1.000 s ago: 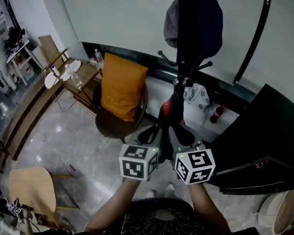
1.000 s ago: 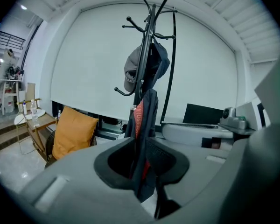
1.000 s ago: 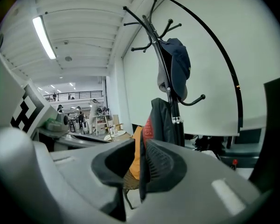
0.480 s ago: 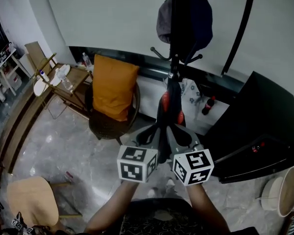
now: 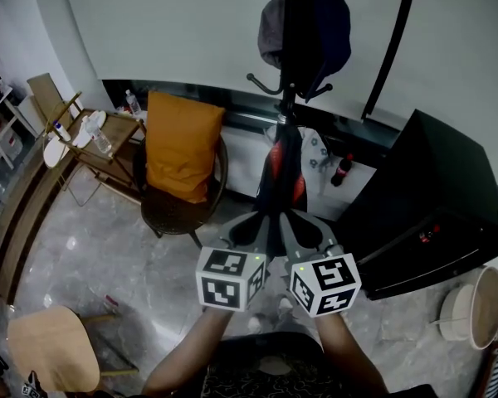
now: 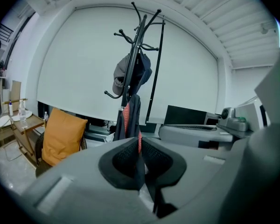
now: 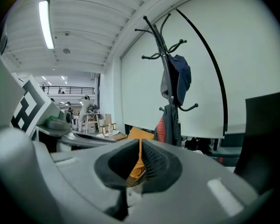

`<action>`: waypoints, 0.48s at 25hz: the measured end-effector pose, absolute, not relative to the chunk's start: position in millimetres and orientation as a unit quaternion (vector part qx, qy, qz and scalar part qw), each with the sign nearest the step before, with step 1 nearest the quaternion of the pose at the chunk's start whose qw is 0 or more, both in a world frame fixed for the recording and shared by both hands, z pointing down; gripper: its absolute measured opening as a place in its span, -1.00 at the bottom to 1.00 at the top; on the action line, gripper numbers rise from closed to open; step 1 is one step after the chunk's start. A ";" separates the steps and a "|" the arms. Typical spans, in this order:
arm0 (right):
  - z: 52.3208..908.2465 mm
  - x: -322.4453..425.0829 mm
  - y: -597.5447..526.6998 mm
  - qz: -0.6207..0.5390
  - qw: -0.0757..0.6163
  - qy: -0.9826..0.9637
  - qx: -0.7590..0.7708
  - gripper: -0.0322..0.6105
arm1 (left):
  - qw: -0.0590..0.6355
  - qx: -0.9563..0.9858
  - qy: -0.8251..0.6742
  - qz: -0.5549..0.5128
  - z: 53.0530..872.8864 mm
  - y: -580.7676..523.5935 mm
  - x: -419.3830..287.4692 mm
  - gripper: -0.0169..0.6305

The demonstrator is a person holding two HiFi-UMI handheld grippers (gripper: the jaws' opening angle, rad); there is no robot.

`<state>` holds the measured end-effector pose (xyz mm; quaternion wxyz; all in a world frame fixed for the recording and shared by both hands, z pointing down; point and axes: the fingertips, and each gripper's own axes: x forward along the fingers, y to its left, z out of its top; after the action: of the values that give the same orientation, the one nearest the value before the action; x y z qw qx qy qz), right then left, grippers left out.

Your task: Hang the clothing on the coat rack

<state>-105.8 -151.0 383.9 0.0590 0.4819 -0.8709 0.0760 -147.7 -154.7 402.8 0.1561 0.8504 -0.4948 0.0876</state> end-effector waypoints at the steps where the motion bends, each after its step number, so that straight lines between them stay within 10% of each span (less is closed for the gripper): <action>1: 384.2 -106.5 -149.3 0.075 0.059 -0.870 0.483 -0.85 | 0.156 0.851 -0.494 0.087 402.8 -153.0 -148.6 -0.88; 12: 385.8 -113.0 -144.8 0.067 0.067 -0.865 0.493 -0.89 | 0.150 0.861 -0.479 0.086 401.2 -149.1 -152.7 -0.91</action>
<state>-113.0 -144.8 385.8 0.0673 0.4934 -0.8646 0.0672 -152.7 -149.1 401.2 0.1499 0.8605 -0.4792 0.0860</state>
